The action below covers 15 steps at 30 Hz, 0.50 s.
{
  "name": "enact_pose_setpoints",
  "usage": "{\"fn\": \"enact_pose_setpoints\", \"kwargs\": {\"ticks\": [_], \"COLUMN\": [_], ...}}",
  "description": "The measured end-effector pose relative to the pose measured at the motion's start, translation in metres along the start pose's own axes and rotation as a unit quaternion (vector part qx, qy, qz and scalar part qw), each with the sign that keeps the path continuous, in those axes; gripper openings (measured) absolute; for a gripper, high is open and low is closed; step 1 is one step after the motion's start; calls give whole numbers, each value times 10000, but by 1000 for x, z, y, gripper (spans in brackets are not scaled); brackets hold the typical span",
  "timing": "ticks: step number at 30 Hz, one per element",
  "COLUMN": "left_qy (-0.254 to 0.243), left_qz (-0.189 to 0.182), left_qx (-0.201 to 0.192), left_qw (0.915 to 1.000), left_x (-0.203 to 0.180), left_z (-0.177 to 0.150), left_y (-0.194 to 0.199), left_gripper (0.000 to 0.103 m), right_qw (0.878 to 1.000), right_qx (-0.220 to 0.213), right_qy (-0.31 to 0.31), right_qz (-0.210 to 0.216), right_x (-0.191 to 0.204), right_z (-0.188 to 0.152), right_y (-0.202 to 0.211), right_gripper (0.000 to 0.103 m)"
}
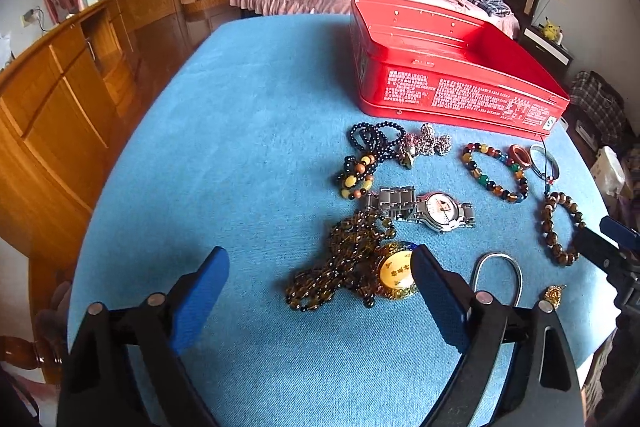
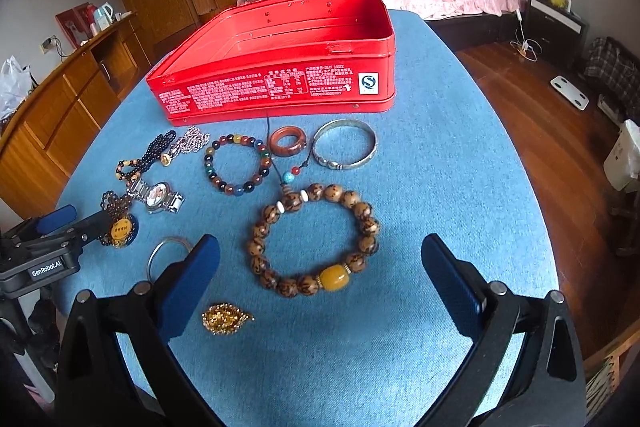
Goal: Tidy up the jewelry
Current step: 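Move the left tool toward the amber necklace while the right tool approaches the wooden bracelet, then close the left tool on the amber necklace while the right tool grasps the wooden bracelet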
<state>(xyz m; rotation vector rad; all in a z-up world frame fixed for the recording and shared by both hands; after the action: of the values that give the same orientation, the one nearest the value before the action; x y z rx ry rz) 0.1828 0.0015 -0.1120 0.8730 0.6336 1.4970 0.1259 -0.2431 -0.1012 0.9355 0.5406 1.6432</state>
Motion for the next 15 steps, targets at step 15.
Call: {"fn": "enact_pose_setpoints", "kwargs": {"ticks": [15], "left_qy": [-25], "left_qz": [-332], "left_qx": [323], "left_qw": [9989], "left_x": [-8], "left_z": [5], "left_y": [-13], "left_gripper": [69], "right_qw": [9991], "right_qx": [359], "right_qy": [-222], "right_qz": [-31], "right_x": [-22], "right_z": [8], "right_y": [-16], "right_gripper": [67]}}
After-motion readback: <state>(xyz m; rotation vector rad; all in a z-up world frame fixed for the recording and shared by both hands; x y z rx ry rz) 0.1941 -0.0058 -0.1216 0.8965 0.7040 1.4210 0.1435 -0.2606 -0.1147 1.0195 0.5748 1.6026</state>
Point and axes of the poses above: each gripper's, at about its wrist camera, not at the fingertips, and y roughly against the way its jaws point, x to its left, z to its top, the point moved 4 cm from there along -y, roughly the way its jaws point, and after that the axes turned 12 degrees about z, right-handed, at the moved point
